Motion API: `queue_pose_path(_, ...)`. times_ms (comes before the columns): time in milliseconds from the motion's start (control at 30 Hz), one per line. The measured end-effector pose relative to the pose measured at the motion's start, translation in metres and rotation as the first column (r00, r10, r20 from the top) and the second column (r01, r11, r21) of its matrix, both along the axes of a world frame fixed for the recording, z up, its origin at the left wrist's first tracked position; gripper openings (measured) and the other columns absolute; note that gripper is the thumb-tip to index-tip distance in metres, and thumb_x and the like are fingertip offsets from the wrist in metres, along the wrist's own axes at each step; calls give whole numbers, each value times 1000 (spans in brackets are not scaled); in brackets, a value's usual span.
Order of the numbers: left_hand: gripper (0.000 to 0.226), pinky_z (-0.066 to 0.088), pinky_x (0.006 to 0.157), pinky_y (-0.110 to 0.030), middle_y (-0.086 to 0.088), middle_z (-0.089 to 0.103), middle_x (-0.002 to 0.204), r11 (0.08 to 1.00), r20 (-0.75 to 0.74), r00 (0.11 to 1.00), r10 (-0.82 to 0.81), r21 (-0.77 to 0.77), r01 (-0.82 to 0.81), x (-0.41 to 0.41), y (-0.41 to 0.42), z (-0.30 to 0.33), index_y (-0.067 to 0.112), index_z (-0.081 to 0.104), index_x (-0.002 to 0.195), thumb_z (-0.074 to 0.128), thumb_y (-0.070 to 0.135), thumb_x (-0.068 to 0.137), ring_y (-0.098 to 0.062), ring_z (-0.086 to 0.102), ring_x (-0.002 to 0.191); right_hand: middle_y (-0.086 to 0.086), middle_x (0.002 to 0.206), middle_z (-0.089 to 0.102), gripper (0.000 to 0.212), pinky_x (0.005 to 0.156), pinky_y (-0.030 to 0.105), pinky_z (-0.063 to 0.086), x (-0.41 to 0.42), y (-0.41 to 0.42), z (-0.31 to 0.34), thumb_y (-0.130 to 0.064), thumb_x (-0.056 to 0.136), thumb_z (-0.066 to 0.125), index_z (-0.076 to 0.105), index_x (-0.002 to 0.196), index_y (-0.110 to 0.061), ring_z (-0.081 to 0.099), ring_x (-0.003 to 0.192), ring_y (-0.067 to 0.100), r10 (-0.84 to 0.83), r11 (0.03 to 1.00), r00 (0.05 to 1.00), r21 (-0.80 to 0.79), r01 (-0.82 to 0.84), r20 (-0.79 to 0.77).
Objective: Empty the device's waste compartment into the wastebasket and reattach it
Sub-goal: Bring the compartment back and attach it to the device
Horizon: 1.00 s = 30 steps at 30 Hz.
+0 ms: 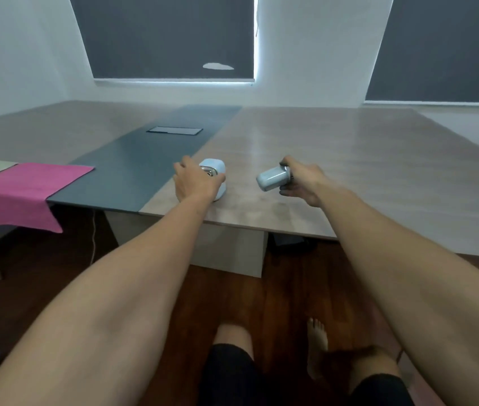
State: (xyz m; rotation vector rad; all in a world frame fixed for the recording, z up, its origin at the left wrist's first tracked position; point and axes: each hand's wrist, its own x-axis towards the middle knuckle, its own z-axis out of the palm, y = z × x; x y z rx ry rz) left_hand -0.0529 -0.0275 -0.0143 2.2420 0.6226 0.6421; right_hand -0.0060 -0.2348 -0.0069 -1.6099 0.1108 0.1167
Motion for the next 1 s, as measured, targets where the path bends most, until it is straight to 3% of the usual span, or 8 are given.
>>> queue_pose_path(167,84,43,97,-36,-10,51,133,994,13,999,-33,-104,34,25,12,-22,9,46,129,86,41,63,-28,53,121,12,87,59,38,63,30,57,21,18,-11,-29,75,70,62,99,-1,63,67,25,41,999,999,29,-40,-30)
queue_pose_path(300,75,47,93,-35,-9,58,124,989,48,998,-30,-144,37,38,14,-32,9,50,119,87,38,61,-28,58,112,11,92,62,37,63,29,58,37,28,-16,-30,68,73,65,92,-2,66,67,25,36,998,999,47,-35,-37)
queue_pose_path(433,68,45,83,-24,-4,63,117,966,107,994,-22,-252,49,43,15,-32,10,53,120,84,34,65,-21,61,106,13,91,64,31,68,31,61,45,35,-19,-25,70,73,66,89,-2,66,69,26,52,997,998,61,-51,-18)
queue_pose_path(567,50,52,55,-25,-3,67,105,843,135,988,-75,-521,135,43,20,-29,16,61,106,79,40,67,-19,64,85,14,88,66,32,70,33,62,45,37,-17,-25,71,73,68,91,0,67,69,27,99,992,995,79,-99,-1)
queue_pose_path(633,47,61,70,-39,-8,71,98,744,142,980,-138,-638,197,42,21,-28,16,64,92,79,45,58,-24,66,79,13,87,66,30,71,33,62,45,37,-15,-25,72,73,69,89,-1,67,68,27,100,991,995,91,-99,0)
queue_pose_path(700,47,55,85,-51,-8,72,88,666,151,973,-175,-710,230,41,22,-28,16,64,85,79,46,52,-27,65,77,14,89,67,31,71,34,62,44,34,-13,-25,73,73,68,91,-1,68,69,29,99,990,995,107,-98,-6)
queue_pose_path(833,29,53,73,-39,-10,69,84,563,217,950,-223,-768,307,40,13,-24,12,64,85,78,32,70,-26,63,72,18,92,67,37,74,35,62,40,26,-10,-26,76,72,66,98,2,68,72,30,126,982,992,145,-121,-29)
queue_pose_path(1000,18,57,71,-38,-11,68,87,476,274,922,-274,-794,378,38,8,-19,10,63,90,74,22,80,-22,65,70,21,103,69,47,71,32,62,36,16,-9,-28,78,75,65,109,5,71,80,32,143,976,988,173,-133,-50)
